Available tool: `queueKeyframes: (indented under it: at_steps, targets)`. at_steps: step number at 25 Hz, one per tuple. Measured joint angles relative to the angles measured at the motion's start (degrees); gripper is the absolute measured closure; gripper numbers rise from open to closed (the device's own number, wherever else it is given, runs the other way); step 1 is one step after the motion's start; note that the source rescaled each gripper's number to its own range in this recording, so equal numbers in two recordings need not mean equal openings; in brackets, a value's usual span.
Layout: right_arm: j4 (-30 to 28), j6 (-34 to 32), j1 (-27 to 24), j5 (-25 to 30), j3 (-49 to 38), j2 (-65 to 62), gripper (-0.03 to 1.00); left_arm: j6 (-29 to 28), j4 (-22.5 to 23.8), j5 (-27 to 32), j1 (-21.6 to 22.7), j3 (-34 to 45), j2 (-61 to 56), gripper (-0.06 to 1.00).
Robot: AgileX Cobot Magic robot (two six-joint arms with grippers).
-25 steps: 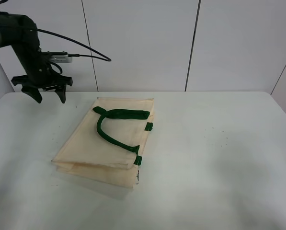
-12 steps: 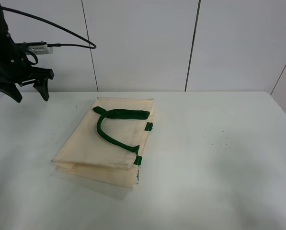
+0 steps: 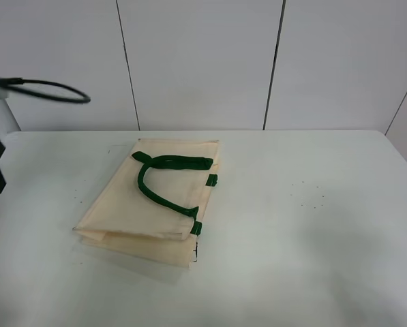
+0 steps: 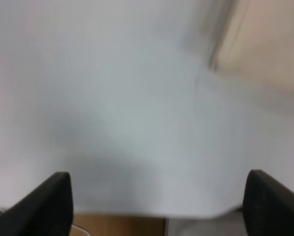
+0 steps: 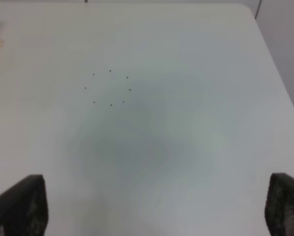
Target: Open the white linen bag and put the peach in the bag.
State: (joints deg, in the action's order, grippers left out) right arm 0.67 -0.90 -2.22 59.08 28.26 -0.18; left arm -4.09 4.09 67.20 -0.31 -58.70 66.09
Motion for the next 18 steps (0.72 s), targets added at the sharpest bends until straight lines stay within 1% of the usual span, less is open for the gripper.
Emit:
queueKeyframes:
  at_steps: [6,10,13,18]
  targets:
    - [0.00,0.00,0.00,0.00,0.00,0.00,-0.01,0.94,-0.77,-5.59,0.00,17.11,-19.90,0.00]
    - [0.00,0.00,0.00,0.00,0.00,0.00,-0.01,2.92,-2.23,-7.20,0.00,25.63,-32.27,0.00]
    - [0.00,0.00,0.00,0.00,0.00,0.00,-0.01,3.40,-3.10,-7.08,0.00,29.44,-40.30,0.00]
    - [0.00,0.00,0.00,0.00,0.00,0.00,-0.01,3.43,-3.33,-6.84,0.00,30.19,-49.53,0.00]
